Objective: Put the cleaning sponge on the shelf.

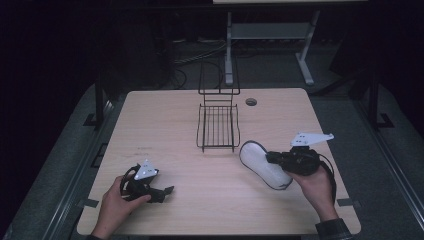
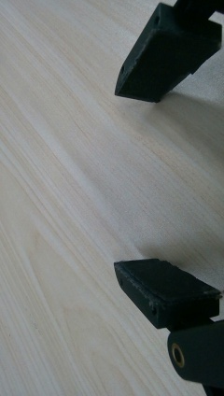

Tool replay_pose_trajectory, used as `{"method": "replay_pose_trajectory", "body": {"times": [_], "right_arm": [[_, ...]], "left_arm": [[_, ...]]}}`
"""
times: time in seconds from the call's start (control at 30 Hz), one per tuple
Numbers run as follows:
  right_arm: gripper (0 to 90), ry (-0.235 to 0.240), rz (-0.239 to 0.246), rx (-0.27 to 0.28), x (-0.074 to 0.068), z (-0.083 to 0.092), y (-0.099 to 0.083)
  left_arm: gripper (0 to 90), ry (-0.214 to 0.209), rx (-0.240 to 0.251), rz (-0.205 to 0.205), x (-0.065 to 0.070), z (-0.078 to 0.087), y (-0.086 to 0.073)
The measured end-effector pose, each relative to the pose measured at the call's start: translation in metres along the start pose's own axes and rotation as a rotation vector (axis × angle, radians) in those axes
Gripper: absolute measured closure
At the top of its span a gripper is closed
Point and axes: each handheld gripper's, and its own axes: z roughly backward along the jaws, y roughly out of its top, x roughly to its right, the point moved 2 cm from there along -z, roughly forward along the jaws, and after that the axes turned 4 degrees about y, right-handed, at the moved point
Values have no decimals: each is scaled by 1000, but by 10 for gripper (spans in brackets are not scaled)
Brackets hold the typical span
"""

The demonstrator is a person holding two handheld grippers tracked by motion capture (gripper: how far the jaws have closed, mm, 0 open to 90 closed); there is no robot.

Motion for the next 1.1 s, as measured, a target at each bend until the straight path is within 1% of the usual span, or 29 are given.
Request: {"method": "replay_pose_trajectory", "body": {"times": [0.1, 0.17, 0.23, 0.27, 0.3, 0.33, 0.37, 0.4, 0.5, 0.63, 0.77, 1.0, 1.1], "right_arm": [[821, -2, 2, 9, 1, 1, 3], [820, 1, 2, 22, 3, 2, 9], [820, 2, 2, 26, 4, 2, 10], [820, 4, 5, 33, 6, 2, 15], [820, 4, 5, 33, 6, 2, 15], [820, 6, 6, 42, 7, 0, 20], [820, 6, 6, 42, 7, 0, 20], [820, 6, 9, 49, 9, 0, 24], [819, 9, 13, 61, 10, -1, 29], [820, 11, 12, 75, 14, -6, 39], [820, 12, 13, 81, 17, -9, 45], [820, 23, 12, 100, 23, -22, 61], [820, 27, 11, 108, 24, -25, 64]], "left_arm": [[127, 0, 3, 4, 0, 0, 0], [126, 0, -1, 0, 0, 0, 0], [126, -1, -3, -2, 0, 0, 0], [126, -1, -3, -2, 0, 0, 0], [127, -1, -3, -2, 0, 0, 0], [126, 1, -2, -3, 0, 0, 0], [127, 1, -2, -3, 0, 0, 0], [127, 0, -2, -2, 0, 0, 0], [127, 0, -2, -2, 0, 0, 0], [126, 0, -2, -2, 0, 0, 0], [127, 0, -5, -6, 0, 0, 0], [126, 0, -2, -2, 0, 0, 0], [127, -1, -4, -3, 0, 0, 0]]}}
